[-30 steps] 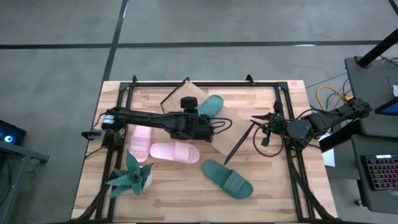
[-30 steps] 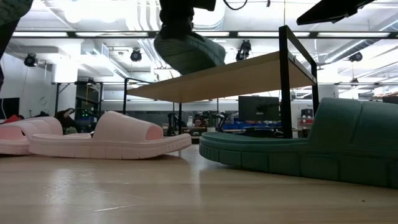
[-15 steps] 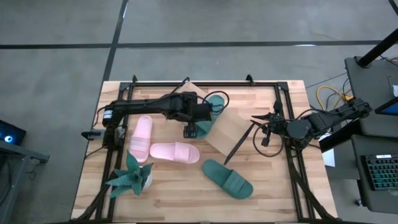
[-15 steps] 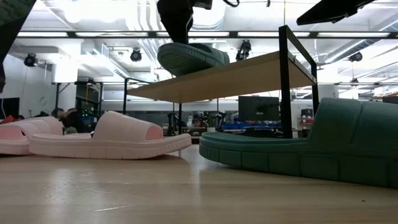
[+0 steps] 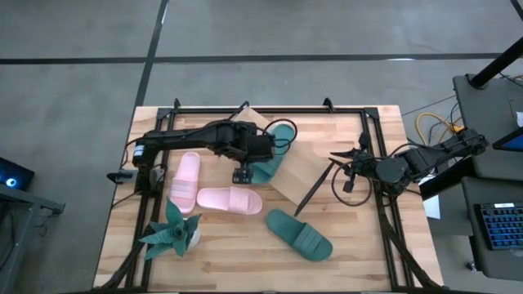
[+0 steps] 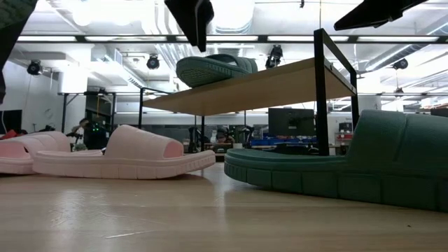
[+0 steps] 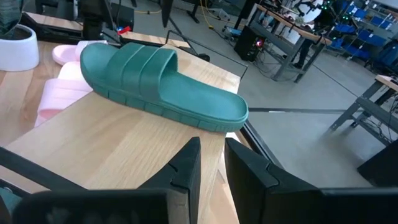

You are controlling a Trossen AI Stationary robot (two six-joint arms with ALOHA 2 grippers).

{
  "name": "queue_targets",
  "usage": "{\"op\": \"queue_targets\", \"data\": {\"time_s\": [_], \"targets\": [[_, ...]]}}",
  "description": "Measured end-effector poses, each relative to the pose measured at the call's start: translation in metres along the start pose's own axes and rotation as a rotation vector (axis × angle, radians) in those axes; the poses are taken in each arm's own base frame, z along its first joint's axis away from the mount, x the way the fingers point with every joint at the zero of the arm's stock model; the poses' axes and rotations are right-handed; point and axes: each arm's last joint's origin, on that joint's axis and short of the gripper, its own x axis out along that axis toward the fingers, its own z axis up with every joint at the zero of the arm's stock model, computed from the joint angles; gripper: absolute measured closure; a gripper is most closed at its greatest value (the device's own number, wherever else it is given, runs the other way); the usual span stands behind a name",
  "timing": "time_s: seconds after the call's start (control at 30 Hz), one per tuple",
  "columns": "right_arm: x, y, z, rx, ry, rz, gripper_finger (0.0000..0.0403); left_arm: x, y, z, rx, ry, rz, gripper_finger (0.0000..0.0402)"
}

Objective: Pick and place slides into the shelf
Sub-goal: Put the right green slide on the shelf

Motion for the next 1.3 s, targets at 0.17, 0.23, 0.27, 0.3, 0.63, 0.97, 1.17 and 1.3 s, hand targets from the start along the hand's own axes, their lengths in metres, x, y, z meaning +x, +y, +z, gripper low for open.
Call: {"op": "queue_targets", "data": {"time_s": [0.17, 0.23, 0.27, 0.3, 0.63, 0.97, 1.17, 1.3], "targets": [[0.001, 0.001, -0.002, 0.001, 0.006, 0.0, 0.0339, 0.003, -0.009, 0.006, -0.004, -0.018, 0.084, 0.0054], [0.001, 0.001, -0.004, -0.002, 0.008, 0.0, 0.0339, 0.005, -0.017, 0.008, 0.019, -0.021, 0.142, 0.0055], [0.001, 0.001, -0.004, -0.003, 0.009, 0.0, 0.0339, 0.006, -0.022, 0.009, 0.029, -0.025, 0.168, 0.0057], [0.002, 0.002, -0.004, -0.005, 0.011, 0.0, 0.0339, 0.007, -0.027, 0.01, 0.04, -0.029, 0.183, 0.0061], [0.002, 0.002, -0.005, -0.011, 0.012, 0.0, 0.0339, 0.021, -0.082, 0.013, 0.168, -0.055, 0.399, 0.0101], [0.002, 0.002, -0.005, -0.014, 0.012, 0.0, 0.0339, 0.056, -0.103, 0.007, 0.216, -0.03, 0.612, 0.0112], [0.002, 0.002, -0.005, -0.016, 0.013, 0.0, 0.0339, 0.058, -0.105, 0.006, 0.189, -0.042, 0.611, 0.0112], [0.002, 0.002, -0.005, -0.015, 0.013, 0.0, 0.0339, 0.059, -0.105, 0.006, 0.167, -0.048, 0.61, 0.0112]]}}
